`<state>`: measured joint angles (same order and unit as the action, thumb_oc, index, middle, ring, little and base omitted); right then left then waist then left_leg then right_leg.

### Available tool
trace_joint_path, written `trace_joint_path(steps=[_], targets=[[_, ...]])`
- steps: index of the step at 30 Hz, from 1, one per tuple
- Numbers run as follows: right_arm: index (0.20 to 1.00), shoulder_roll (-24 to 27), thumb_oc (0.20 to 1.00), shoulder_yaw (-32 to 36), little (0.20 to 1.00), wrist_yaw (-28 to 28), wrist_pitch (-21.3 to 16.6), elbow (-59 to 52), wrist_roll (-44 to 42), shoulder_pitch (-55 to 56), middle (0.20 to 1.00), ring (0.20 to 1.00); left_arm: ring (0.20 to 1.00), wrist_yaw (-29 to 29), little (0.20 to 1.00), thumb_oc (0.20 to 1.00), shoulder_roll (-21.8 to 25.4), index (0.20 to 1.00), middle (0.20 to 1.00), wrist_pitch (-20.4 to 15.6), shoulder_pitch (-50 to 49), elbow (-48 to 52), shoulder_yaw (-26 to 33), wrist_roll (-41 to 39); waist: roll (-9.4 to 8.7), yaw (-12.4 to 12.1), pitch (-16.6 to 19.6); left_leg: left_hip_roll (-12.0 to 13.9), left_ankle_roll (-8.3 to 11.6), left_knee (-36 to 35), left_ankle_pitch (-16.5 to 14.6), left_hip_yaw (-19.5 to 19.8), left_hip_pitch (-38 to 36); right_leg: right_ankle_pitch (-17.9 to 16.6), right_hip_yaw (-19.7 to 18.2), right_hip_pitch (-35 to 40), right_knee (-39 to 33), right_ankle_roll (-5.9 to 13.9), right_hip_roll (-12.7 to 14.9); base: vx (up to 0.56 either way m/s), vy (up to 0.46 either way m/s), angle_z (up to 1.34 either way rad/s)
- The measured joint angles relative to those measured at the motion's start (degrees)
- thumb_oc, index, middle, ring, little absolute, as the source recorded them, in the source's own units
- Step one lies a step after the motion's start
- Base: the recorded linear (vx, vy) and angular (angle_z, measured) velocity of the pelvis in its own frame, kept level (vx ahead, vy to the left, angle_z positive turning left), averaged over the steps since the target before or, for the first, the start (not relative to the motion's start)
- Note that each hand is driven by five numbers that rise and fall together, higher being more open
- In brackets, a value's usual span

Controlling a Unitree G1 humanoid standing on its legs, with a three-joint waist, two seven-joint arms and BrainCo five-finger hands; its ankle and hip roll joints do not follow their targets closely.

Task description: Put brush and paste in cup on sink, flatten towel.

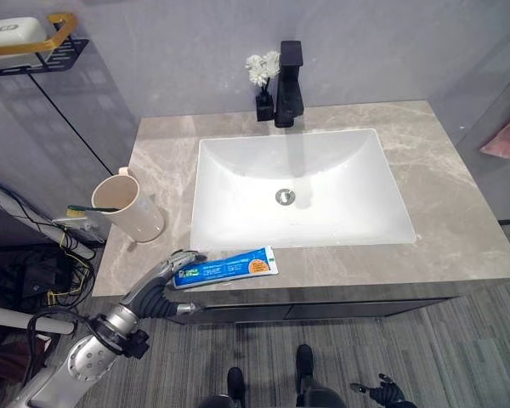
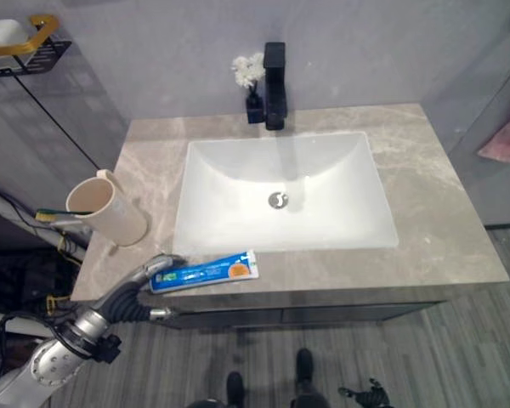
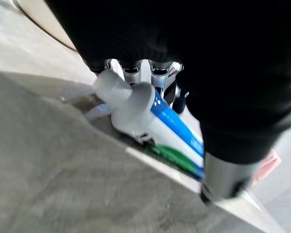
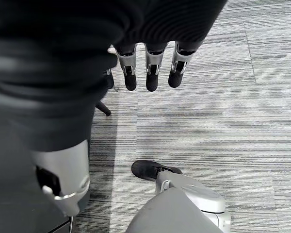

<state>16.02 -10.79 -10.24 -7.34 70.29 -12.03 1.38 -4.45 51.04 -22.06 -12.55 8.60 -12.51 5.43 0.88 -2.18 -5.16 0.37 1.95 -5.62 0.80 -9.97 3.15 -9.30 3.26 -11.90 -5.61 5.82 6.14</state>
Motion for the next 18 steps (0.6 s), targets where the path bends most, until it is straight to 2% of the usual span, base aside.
trace_joint_path(steps=[2, 3, 4, 5, 13, 14, 18], targets=[[1.0, 0.0, 1.0, 0.0, 1.0, -0.1, 0.0, 0.0, 0.0, 0.0, 1.0, 1.0, 0.533, -0.1, 0.533, 0.533, 0.0, 0.533, 0.533, 0.0, 1.6, -0.9, 0.0, 0.3, 0.0, 0.1, 0.0, 0.0, 0.0, 0.0, 0.0, -0.1, -0.1, 0.0, -0.1, 0.0, 0.0, 0.01, 0.0, 0.0, 0.0, 0.0], [1.0, 0.0, 1.0, 0.0, 1.0, -0.2, 0.0, 0.0, 0.0, 0.0, 1.0, 1.0, 0.454, -0.1, 0.454, 0.454, 0.0, 0.454, 0.454, 0.0, 2.1, -1.0, 0.0, 0.3, 0.0, 0.1, 0.0, 0.0, 0.0, 0.0, 0.0, -0.1, -0.1, 0.0, -0.2, 0.0, 0.0, -0.01, 0.0, 0.0, 0.0, 0.0], [1.0, 0.0, 1.0, 0.0, 1.0, -0.3, 0.0, -0.1, 0.0, 0.0, 1.0, 1.0, 0.423, -0.1, 0.423, 0.423, 0.0, 0.423, 0.423, -0.1, 2.5, -1.2, -0.1, 0.8, 0.0, 0.1, 0.0, 0.0, -0.01, 0.0, 0.0, -0.1, -0.1, -0.1, -0.2, 0.0, 0.0, -0.03, 0.0, 0.0, 0.0, 0.0], [1.0, 0.1, 1.0, 0.0, 1.0, -0.6, 0.0, -0.1, 0.0, 0.0, 1.0, 1.0, 0.2, -0.1, 0.2, 0.2, 0.0, 0.2, 0.2, -0.3, 3.0, -1.7, -0.2, 1.5, 0.0, 0.1, 0.0, 0.0, -0.01, 0.0, 0.0, -0.1, -0.2, -0.1, -0.2, 0.1, 0.0, -0.04, -0.1, 0.0, 0.0, 0.0], [1.0, 0.5, 1.0, 1.2, 1.0, -0.9, 0.0, 1.0, -0.5, -0.2, 1.0, 1.0, 0.2, 0.1, 0.2, 0.2, -0.2, 0.2, 0.2, -0.5, 6.9, -5.3, -3.6, 6.0, 0.09, 0.6, 0.2, 0.2, 0.33, 0.0, -0.7, -0.1, -3.3, 0.4, 0.0, 3.2, 0.0, 0.07, -0.1, 0.0, -0.001, 0.0], [1.0, 0.5, 1.0, 2.6, 1.0, -1.0, 0.0, 1.5, -0.7, -0.3, 1.0, 1.0, 0.2, -0.1, 0.2, 0.2, -1.9, 0.2, 0.2, -0.8, 7.5, -7.1, -4.0, 6.0, 0.12, 0.8, 0.5, 0.2, 0.28, 0.0, -1.0, 0.0, -4.1, 0.5, 0.1, 4.0, 0.0, 0.09, -0.1, 0.0, 0.0, 0.0], [1.0, 0.6, 1.0, 5.7, 1.0, -1.0, 0.1, 3.0, -2.1, -0.2, 1.0, 1.0, 0.2, -0.9, 0.2, 0.2, -2.6, 0.2, 0.2, -0.7, 8.0, -9.2, -5.0, 7.6, -0.27, 1.3, 2.9, 0.3, 0.06, 0.0, -1.0, 0.1, -4.2, 0.6, 0.2, 4.2, 0.0, 0.04, -0.1, 0.0, 0.0, 0.0]])
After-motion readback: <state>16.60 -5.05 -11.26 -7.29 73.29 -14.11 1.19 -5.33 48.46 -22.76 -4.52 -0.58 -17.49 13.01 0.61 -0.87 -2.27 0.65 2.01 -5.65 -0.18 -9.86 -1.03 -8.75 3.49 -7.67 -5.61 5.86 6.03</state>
